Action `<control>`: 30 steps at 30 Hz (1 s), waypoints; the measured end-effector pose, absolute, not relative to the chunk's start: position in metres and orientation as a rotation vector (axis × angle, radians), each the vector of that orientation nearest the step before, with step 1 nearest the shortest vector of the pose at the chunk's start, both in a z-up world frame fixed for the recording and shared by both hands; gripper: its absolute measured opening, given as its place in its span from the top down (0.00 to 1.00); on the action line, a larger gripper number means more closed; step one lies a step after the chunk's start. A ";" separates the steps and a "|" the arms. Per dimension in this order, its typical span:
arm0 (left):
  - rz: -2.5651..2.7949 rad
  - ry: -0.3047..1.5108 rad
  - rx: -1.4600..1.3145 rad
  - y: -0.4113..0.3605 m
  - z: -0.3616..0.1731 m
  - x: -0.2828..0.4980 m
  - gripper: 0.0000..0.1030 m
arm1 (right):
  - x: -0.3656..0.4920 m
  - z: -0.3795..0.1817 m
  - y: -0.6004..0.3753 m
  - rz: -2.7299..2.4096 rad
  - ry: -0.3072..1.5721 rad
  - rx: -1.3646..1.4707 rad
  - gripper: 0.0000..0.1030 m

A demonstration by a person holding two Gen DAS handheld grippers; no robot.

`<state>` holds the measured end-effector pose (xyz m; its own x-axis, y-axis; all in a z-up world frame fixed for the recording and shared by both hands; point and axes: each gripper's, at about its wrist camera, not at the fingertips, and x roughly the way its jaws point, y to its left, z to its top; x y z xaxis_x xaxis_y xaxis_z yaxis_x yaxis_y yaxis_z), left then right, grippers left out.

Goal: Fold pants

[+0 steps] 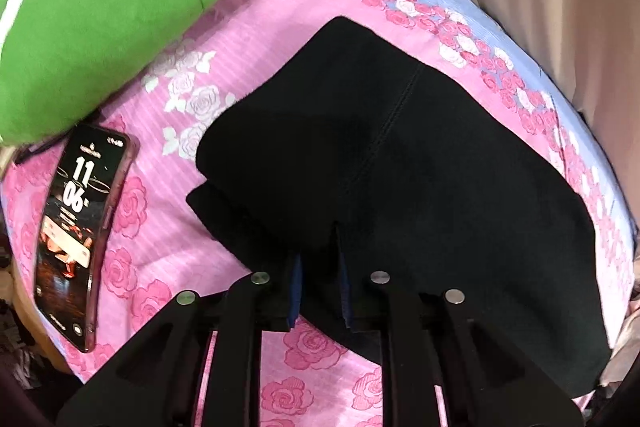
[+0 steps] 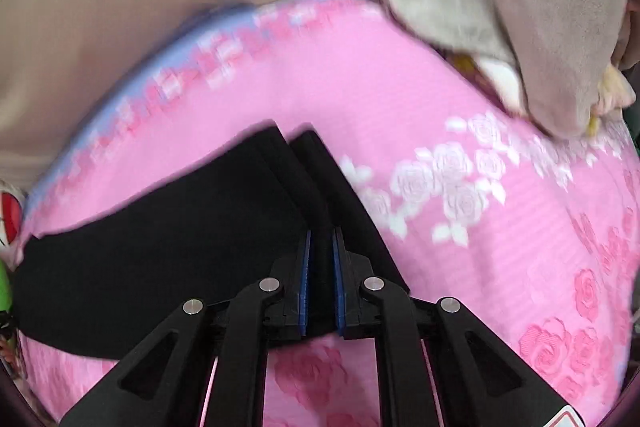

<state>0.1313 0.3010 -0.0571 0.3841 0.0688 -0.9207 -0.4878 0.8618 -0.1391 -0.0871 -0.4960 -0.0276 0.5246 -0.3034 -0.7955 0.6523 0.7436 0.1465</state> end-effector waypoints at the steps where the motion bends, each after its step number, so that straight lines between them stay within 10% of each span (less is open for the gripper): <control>1: 0.372 1.131 -0.420 0.300 -0.057 0.131 0.84 | -0.091 -0.026 -0.498 -0.601 0.834 0.474 0.87; 14: 0.320 0.956 -0.251 0.239 0.028 0.079 0.73 | -0.054 0.017 -0.464 -0.604 0.808 0.267 0.41; 18: 0.183 0.919 -0.242 0.201 0.045 0.094 0.49 | -0.010 -0.005 -0.475 -0.673 0.890 0.183 0.35; 21: 0.106 0.935 -0.224 0.172 0.042 0.123 0.49 | -0.003 -0.028 -0.488 -0.663 0.961 0.213 0.62; 22: 0.085 0.944 -0.224 0.162 0.038 0.136 0.49 | -0.006 -0.024 -0.485 -0.656 0.942 0.222 0.91; 30: 0.025 1.107 -0.138 0.093 -0.030 0.236 0.49 | -0.042 -0.008 -0.498 -0.677 0.911 0.250 0.92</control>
